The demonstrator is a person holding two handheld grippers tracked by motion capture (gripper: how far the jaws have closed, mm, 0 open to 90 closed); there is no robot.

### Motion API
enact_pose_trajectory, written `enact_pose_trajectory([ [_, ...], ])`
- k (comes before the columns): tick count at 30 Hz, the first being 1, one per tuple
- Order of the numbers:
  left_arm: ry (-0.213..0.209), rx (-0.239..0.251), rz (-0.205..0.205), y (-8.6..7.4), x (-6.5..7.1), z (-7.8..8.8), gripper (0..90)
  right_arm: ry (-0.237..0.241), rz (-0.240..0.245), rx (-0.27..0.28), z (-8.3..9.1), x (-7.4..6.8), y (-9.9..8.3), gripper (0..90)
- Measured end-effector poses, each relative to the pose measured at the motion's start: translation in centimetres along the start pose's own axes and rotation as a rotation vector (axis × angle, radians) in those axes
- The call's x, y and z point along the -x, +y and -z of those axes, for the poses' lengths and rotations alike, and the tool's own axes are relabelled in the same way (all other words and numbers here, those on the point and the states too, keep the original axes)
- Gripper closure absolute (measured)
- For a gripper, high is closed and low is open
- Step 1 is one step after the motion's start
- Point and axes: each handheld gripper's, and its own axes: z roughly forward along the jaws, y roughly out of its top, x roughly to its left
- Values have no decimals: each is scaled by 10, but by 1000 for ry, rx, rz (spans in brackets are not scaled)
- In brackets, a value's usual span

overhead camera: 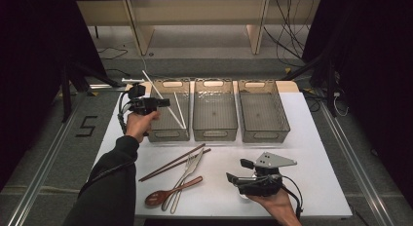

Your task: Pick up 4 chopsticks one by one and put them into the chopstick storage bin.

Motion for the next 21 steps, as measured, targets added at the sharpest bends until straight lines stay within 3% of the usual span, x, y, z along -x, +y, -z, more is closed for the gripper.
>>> enact_pose_trajectory([
  [21,22,-62,-6,-11,-4,-18,827,0,4,-1,1,1,0,301],
])
